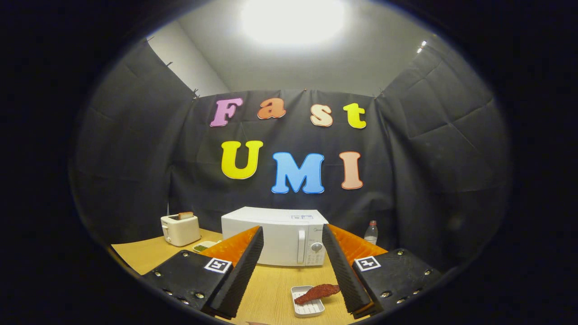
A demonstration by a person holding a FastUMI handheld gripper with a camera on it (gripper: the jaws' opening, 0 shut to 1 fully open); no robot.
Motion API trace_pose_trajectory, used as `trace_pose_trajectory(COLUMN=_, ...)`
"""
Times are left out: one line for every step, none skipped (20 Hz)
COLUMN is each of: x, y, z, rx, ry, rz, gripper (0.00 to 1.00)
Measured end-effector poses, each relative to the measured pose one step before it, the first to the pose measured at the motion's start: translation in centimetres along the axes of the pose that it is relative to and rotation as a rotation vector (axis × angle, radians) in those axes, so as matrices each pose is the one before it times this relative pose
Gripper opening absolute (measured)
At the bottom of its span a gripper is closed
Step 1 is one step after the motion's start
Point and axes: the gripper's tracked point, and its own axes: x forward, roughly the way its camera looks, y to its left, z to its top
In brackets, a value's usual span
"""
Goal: Open the microwave, put the food inside, and close the microwave door.
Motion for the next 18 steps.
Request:
trace_pose_trajectory(x=0.322, y=-0.117, z=-0.192, rx=0.00297, ry=0.00094, rz=0.00044, gripper=0.84)
trace_pose_trajectory(x=0.467, y=-0.058, z=-0.323, rx=0.00518, ry=0.00240, rz=0.00165, gripper=0.84)
trace_pose_trajectory(x=0.532, y=-0.101, z=-0.257, rx=0.00708, ry=0.00336, rz=0.00212, gripper=0.84)
trace_pose_trajectory(x=0.654, y=-0.061, z=-0.291, rx=0.00784, ry=0.00322, rz=0.00504, gripper=0.84)
trace_pose_trajectory(x=0.647, y=0.146, z=-0.176, rx=0.00670, ry=0.00323, rz=0.01112, gripper=0.84)
trace_pose_trajectory(x=0.628, y=0.223, z=-0.290, rx=0.00596, ry=0.00222, rz=0.01297, gripper=0.84)
trace_pose_trajectory(x=0.803, y=0.065, z=-0.200, rx=0.00589, ry=0.00279, rz=0.00747, gripper=0.84)
trace_pose_trajectory(x=0.711, y=-0.132, z=-0.393, rx=-0.00006, ry=0.00350, rz=0.00271, gripper=0.84)
trace_pose_trajectory(x=0.784, y=-0.020, z=-0.178, rx=-0.00426, ry=-0.00324, rz=0.00264, gripper=0.84)
trace_pose_trajectory(x=0.929, y=0.022, z=-0.265, rx=-0.00112, ry=-0.00486, rz=-0.00065, gripper=0.84)
trace_pose_trajectory(x=1.017, y=-0.014, z=-0.140, rx=-0.00018, ry=-0.01325, rz=-0.00047, gripper=0.84)
trace_pose_trajectory(x=1.120, y=-0.152, z=-0.397, rx=0.00154, ry=-0.01104, rz=-0.00539, gripper=0.84)
trace_pose_trajectory(x=1.129, y=-0.113, z=-0.640, rx=0.00086, ry=0.00118, rz=-0.00104, gripper=0.84)
trace_pose_trajectory(x=1.084, y=0.012, z=-0.766, rx=0.00226, ry=0.00760, rz=0.00320, gripper=0.84)
trace_pose_trajectory(x=1.167, y=-0.236, z=-0.624, rx=0.00551, ry=0.00669, rz=-0.00424, gripper=0.84)
trace_pose_trajectory(x=1.156, y=-0.295, z=-0.644, rx=0.00987, ry=0.00671, rz=-0.00540, gripper=0.84)
trace_pose_trajectory(x=1.078, y=-0.161, z=-0.702, rx=0.01594, ry=0.01377, rz=-0.00203, gripper=0.84)
trace_pose_trajectory(x=1.175, y=-0.120, z=-0.690, rx=0.01962, ry=0.01722, rz=-0.00111, gripper=0.84)
